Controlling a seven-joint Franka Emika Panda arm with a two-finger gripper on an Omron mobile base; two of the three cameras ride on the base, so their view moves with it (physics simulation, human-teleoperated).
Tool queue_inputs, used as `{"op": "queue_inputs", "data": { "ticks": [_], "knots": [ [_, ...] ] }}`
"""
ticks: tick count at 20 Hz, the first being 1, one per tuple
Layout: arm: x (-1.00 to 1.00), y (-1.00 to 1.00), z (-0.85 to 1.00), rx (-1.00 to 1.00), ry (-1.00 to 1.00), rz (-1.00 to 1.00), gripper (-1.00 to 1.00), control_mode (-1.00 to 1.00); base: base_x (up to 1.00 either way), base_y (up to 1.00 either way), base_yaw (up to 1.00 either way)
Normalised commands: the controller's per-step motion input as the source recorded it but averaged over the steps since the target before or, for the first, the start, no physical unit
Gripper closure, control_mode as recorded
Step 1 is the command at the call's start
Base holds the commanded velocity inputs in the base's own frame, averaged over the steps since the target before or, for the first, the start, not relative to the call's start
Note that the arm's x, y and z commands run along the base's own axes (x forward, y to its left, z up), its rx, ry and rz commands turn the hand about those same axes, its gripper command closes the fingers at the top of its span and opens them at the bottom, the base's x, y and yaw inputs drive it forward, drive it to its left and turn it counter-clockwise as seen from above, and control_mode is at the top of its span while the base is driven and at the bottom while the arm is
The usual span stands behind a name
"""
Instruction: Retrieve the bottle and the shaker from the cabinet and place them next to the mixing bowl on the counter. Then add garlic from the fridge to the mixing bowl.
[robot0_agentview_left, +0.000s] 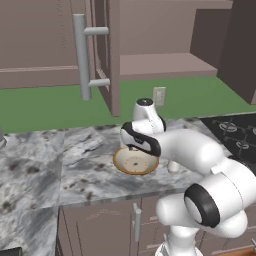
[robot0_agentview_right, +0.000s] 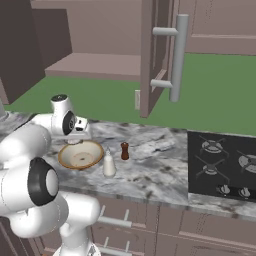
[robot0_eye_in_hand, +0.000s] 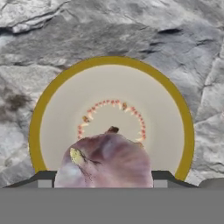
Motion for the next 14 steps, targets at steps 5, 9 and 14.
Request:
{"op": "queue_inputs", "data": {
  "ticks": [5,9,14],
  "knots": [
    [0.00,0.00,-0.48,0.00,0.00,0.00,1.00,-1.00,0.00,0.00,0.00],
    [0.00,0.00,-0.41,0.00,0.00,0.00,1.00,-1.00,0.00,0.00,0.00],
    [0.00,0.00,-0.20,0.00,0.00,0.00,1.00,-1.00,0.00,0.00,0.00]
  ]
}}
